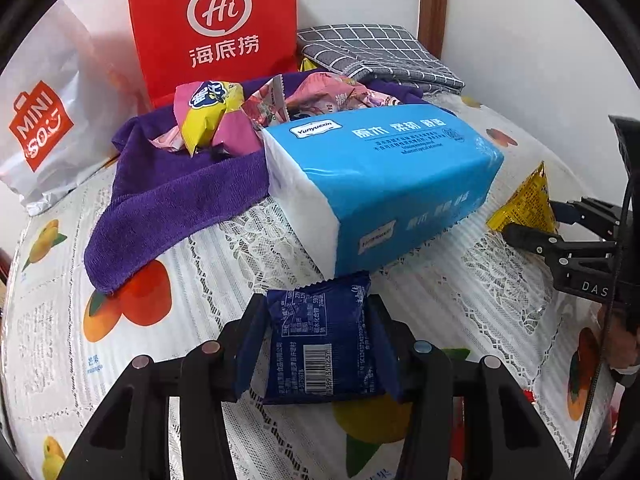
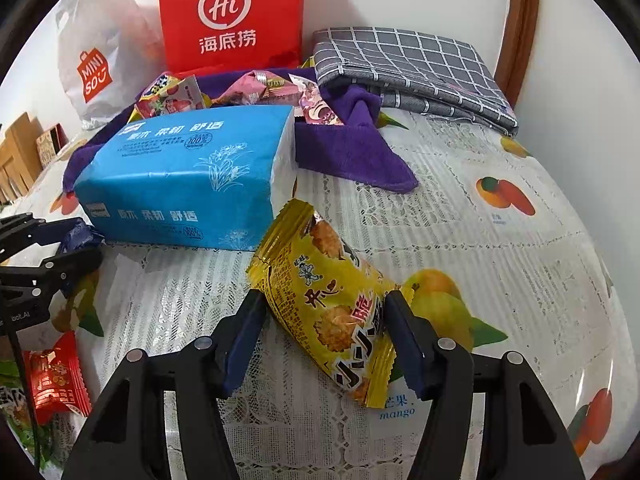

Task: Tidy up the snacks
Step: 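Lift the blue packet and yellow cracker bag with both tools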

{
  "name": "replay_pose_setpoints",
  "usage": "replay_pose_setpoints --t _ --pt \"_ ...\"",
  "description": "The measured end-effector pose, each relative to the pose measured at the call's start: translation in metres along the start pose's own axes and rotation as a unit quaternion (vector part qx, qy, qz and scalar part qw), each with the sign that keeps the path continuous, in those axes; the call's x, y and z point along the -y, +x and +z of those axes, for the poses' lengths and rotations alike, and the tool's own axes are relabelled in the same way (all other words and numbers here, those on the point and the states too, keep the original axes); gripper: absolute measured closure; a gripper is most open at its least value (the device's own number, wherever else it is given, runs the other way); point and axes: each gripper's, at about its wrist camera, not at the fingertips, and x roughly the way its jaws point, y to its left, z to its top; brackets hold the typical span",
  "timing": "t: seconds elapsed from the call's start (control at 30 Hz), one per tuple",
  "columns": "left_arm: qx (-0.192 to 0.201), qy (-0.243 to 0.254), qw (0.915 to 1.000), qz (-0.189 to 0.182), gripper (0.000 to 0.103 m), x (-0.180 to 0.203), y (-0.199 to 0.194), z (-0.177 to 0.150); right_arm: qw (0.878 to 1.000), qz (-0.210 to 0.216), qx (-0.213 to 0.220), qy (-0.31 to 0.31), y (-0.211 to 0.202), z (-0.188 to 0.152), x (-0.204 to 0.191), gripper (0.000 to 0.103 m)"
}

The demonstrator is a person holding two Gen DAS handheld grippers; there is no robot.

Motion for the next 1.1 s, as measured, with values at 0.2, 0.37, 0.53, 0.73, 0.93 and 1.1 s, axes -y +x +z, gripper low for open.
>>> replay_pose_setpoints --t 0.2,0.37,0.53,0.73,0.93,1.1 --pt "0.0 0.002 1.0 0.003 0.055 0.0 0.001 0.0 1.0 0.009 -0.004 0.005 0.002 0.0 0.002 0.039" --pt "0.0 0.003 1.0 0.006 0.055 0.002 0.0 0.0 1.0 0.015 -0.006 0.01 0.003 0.001 0.004 0.038" --pt "0.002 0.004 1.0 0.002 0.059 0.001 0.0 0.0 1.0 0.018 -0.006 0.013 0.003 0.0 0.005 0.038" --pt "0.003 0.007 1.0 -0.003 0.06 0.002 -0.002 0.0 1.0 0.023 -0.001 0.022 0.002 0.0 0.008 0.042" --pt "0.005 0.007 0.9998 -0.019 0.061 0.004 -0.004 0.0 0.998 0.047 0.01 0.046 -0.004 -0.002 0.02 0.047" --pt "0.009 0.015 0.9992 -0.036 0.061 0.008 -0.009 0.0 0.999 0.025 0.003 0.027 -0.008 -0.004 0.013 0.048"
